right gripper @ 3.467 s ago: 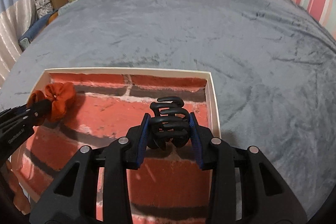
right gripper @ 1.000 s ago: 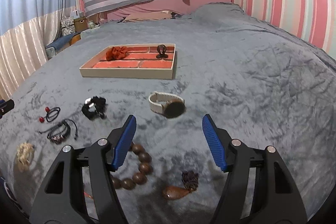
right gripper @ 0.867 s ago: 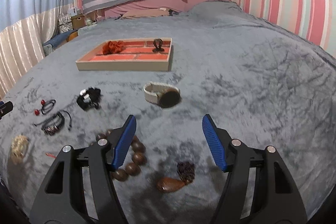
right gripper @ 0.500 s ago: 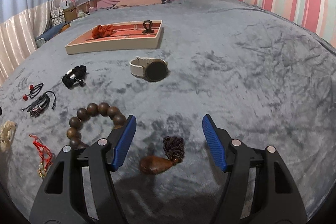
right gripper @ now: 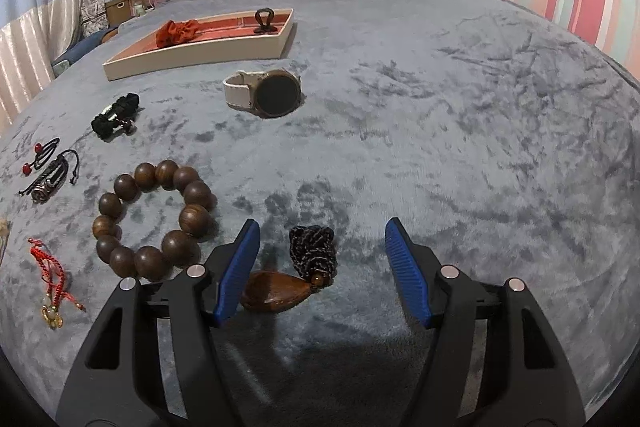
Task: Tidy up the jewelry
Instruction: 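Move the left tool to the cream scrunchie while the right tool reaches the wooden pendant, then close the left tool on the cream scrunchie while the right tool grasps the pendant cord, then carry both items into the tray and open both tools to release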
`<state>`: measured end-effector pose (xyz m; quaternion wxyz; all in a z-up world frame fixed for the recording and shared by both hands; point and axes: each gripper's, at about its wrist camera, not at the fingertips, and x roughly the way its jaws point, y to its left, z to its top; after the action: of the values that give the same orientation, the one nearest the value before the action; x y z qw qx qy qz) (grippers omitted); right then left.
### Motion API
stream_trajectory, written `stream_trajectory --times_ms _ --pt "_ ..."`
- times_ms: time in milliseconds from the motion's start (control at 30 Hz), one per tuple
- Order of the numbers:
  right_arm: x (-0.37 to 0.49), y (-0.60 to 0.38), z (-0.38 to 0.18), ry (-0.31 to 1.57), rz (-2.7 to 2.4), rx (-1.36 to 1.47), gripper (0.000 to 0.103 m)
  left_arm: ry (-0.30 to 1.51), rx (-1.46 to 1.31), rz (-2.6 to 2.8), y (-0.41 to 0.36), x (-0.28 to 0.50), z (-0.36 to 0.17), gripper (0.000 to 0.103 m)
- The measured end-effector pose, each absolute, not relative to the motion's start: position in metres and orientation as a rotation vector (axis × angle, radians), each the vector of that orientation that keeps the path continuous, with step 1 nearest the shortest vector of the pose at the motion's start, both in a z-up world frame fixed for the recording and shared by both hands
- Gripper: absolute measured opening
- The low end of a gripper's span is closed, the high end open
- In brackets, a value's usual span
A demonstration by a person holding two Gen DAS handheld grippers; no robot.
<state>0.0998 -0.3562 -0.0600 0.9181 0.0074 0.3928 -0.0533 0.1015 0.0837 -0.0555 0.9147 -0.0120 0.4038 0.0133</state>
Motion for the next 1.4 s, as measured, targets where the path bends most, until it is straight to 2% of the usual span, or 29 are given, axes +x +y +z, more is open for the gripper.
stream_trajectory --times_ms 167,267,333,400,467,600,967,1400 --pt "0.103 -0.356 -0.064 0.827 -0.103 0.012 0.05 0.839 -0.039 0.019 0.085 0.105 -0.058 0.077" --pt "0.105 -0.356 -0.067 0.839 -0.103 0.015 0.045 0.852 -0.05 0.0 0.084 0.11 -0.06 0.059" --pt "0.105 -0.357 -0.067 0.843 -0.1 0.022 0.042 0.847 -0.038 0.005 0.082 0.11 -0.059 0.056" --pt "0.106 -0.357 -0.068 0.847 -0.097 0.027 0.037 0.845 -0.033 -0.001 0.079 0.111 -0.059 0.046" --pt "0.106 -0.358 -0.069 0.85 -0.095 0.031 0.033 0.844 -0.027 -0.006 0.077 0.112 -0.059 0.042" --pt "0.107 -0.359 -0.069 0.855 -0.089 0.036 0.025 0.845 -0.029 -0.015 0.076 0.112 -0.059 0.029" --pt "0.107 -0.355 -0.065 0.833 -0.07 0.037 0.023 0.849 -0.043 -0.029 0.078 0.115 -0.057 0.014" --pt "0.123 -0.344 -0.029 0.745 -0.021 0.026 0.023 0.801 -0.054 -0.046 0.075 0.138 -0.028 0.011"
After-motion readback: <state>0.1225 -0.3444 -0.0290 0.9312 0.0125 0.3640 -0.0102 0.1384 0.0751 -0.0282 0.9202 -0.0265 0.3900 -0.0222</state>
